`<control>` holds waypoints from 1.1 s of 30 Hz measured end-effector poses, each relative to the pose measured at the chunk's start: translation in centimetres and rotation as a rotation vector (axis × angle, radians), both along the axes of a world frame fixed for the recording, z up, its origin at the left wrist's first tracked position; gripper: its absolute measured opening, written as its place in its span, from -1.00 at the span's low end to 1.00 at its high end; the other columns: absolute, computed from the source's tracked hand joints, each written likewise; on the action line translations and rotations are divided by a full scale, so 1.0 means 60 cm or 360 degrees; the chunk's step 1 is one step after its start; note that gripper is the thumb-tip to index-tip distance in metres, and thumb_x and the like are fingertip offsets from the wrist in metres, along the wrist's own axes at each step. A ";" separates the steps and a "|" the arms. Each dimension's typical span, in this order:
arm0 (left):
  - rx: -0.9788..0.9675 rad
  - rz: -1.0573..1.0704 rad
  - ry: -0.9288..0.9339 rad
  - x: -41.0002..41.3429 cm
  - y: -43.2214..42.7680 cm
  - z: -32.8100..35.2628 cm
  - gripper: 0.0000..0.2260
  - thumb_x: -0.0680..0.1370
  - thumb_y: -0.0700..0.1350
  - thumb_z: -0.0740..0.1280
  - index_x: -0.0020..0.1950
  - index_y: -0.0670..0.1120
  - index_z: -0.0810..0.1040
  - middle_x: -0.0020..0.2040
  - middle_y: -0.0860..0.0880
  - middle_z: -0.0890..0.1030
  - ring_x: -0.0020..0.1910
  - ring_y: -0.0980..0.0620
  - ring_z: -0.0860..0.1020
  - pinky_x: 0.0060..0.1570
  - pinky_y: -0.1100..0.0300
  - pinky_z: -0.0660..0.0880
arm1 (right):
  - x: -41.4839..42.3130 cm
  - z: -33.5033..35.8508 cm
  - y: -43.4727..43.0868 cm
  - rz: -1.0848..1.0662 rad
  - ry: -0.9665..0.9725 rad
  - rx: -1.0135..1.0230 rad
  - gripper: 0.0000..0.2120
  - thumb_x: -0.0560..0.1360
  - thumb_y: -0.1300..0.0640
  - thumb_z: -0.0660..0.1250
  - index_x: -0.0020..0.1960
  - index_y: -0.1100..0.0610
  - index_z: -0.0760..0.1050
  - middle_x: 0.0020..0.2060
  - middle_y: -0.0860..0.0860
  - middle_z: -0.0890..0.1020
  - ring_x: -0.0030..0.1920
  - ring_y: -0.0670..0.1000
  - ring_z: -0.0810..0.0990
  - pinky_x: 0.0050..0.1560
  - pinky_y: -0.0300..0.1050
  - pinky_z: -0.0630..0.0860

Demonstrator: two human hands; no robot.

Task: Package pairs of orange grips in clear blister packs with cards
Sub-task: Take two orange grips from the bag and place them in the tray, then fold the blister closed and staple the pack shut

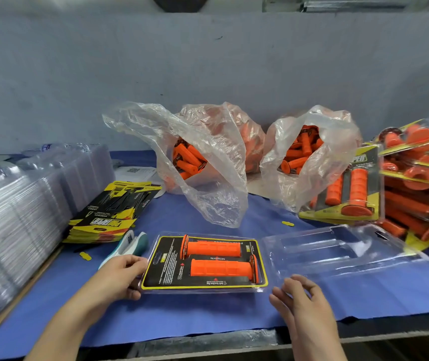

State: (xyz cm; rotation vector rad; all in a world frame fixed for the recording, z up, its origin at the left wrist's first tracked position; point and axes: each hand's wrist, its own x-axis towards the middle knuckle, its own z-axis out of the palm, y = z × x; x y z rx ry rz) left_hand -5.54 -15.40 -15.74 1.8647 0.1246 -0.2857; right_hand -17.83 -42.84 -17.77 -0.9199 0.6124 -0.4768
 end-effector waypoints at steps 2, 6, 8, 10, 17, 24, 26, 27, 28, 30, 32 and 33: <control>0.0013 0.0002 0.0010 -0.001 0.008 -0.002 -0.84 0.64 -0.18 0.28 0.05 -0.26 0.60 -0.37 -0.05 0.53 -0.49 0.07 0.43 -0.51 0.24 0.49 | -0.002 -0.005 0.006 0.0010 -0.0006 -0.0027 -0.88 0.58 0.36 0.25 -0.07 0.18 0.43 -0.19 0.17 0.50 -0.24 0.13 0.56 -0.45 -0.26 0.58; 0.0024 -0.0023 0.0009 -0.004 0.015 -0.005 -0.84 0.64 -0.18 0.27 0.04 -0.24 0.60 -0.34 -0.08 0.55 -0.50 0.09 0.44 -0.52 0.25 0.47 | -0.006 -0.015 0.020 -0.0021 -0.0008 -0.0261 -0.88 0.57 0.34 0.29 -0.07 0.15 0.45 -0.17 0.16 0.53 -0.23 0.12 0.58 -0.41 -0.28 0.58; 0.0016 -0.0025 0.0007 -0.004 0.015 -0.005 -0.84 0.64 -0.17 0.28 0.04 -0.23 0.60 -0.38 -0.03 0.56 -0.50 0.11 0.44 -0.51 0.26 0.48 | -0.007 -0.020 0.026 -0.0074 -0.0008 -0.0562 -0.86 0.55 0.31 0.33 -0.09 0.10 0.47 -0.16 0.12 0.58 -0.18 0.07 0.60 -0.30 -0.28 0.59; -0.0015 -0.0029 0.0022 -0.005 0.010 -0.004 -0.84 0.63 -0.16 0.29 0.04 -0.23 0.60 -0.34 -0.05 0.60 -0.46 0.10 0.47 -0.48 0.26 0.51 | -0.007 -0.019 0.031 -0.0111 -0.0036 -0.0925 -0.82 0.52 0.29 0.38 -0.10 0.02 0.50 -0.15 0.05 0.63 -0.17 -0.11 0.60 -0.17 -0.40 0.52; -0.0215 -0.0067 0.0136 -0.012 -0.024 -0.001 -0.85 0.62 -0.18 0.30 0.07 -0.26 0.56 -0.18 -0.15 0.62 -0.31 0.04 0.52 -0.40 0.22 0.55 | -0.001 -0.010 -0.006 0.0103 -0.0183 -0.2490 -0.66 0.35 0.41 0.49 -0.06 0.01 0.58 -0.18 -0.13 0.52 -0.15 -0.06 0.52 -0.11 -0.27 0.45; -0.0395 -0.0068 0.0240 -0.012 -0.027 0.011 -0.82 0.65 -0.16 0.24 0.04 -0.25 0.57 -0.28 -0.11 0.57 -0.42 0.03 0.52 -0.36 0.16 0.59 | 0.007 -0.009 -0.075 0.0257 -0.0274 -0.3372 -0.85 0.55 0.03 0.22 -0.04 0.02 0.55 -0.14 -0.05 0.51 -0.20 0.05 0.55 -0.10 -0.12 0.42; -0.0402 0.0024 0.0227 -0.011 -0.032 0.016 -0.77 0.68 -0.13 0.19 -0.01 -0.24 0.56 -0.30 -0.11 0.55 -0.46 0.02 0.50 -0.43 0.17 0.57 | 0.012 -0.012 -0.087 0.0253 -0.0288 -0.3514 -0.82 0.53 -0.04 0.22 -0.03 0.00 0.55 -0.14 -0.05 0.52 -0.19 0.05 0.55 -0.11 -0.09 0.49; -0.0364 0.0072 0.0174 -0.011 -0.035 0.017 -0.75 0.69 -0.11 0.18 0.00 -0.24 0.55 -0.25 -0.14 0.55 -0.45 -0.01 0.50 -0.45 0.16 0.57 | 0.015 -0.016 -0.091 0.0229 -0.0319 -0.3565 -0.85 0.52 -0.01 0.24 -0.04 0.01 0.55 -0.15 -0.04 0.52 -0.20 0.07 0.56 -0.10 -0.07 0.48; -0.0289 0.0110 0.0058 -0.011 -0.039 0.015 -0.77 0.68 -0.10 0.18 0.01 -0.23 0.53 -0.19 -0.16 0.56 -0.42 -0.03 0.52 -0.43 0.12 0.58 | 0.019 -0.020 -0.094 0.0199 -0.0353 -0.3607 -0.88 0.52 0.06 0.24 -0.05 0.02 0.55 -0.16 -0.03 0.51 -0.20 0.08 0.56 -0.08 -0.06 0.45; 0.0099 0.0171 -0.0439 -0.012 -0.047 0.005 -0.83 0.67 -0.07 0.20 0.00 -0.11 0.53 -0.12 -0.08 0.59 -0.30 -0.05 0.56 -0.22 0.03 0.59 | 0.025 -0.027 -0.101 0.0184 -0.0384 -0.3684 -0.89 0.49 0.16 0.28 -0.02 0.03 0.55 -0.15 -0.03 0.49 -0.17 0.08 0.54 -0.03 -0.07 0.39; 0.0598 0.0110 -0.1157 -0.020 -0.060 0.003 -0.88 0.64 0.00 0.24 -0.05 0.03 0.51 -0.12 0.07 0.58 -0.14 0.05 0.55 -0.06 0.22 0.49 | 0.030 -0.030 -0.110 0.0236 -0.0394 -0.3716 -0.82 0.46 0.20 0.34 0.04 0.03 0.53 -0.11 -0.03 0.48 -0.14 0.07 0.52 0.01 -0.09 0.37; 0.0724 -0.0022 -0.1409 -0.027 -0.073 0.005 -0.89 0.63 0.03 0.25 -0.03 0.06 0.52 -0.10 0.11 0.56 -0.08 0.10 0.53 -0.03 0.26 0.43 | 0.032 -0.029 -0.114 0.0259 -0.0400 -0.3726 -0.79 0.45 0.20 0.35 0.07 0.03 0.52 -0.10 -0.03 0.47 -0.13 0.07 0.51 0.02 -0.09 0.37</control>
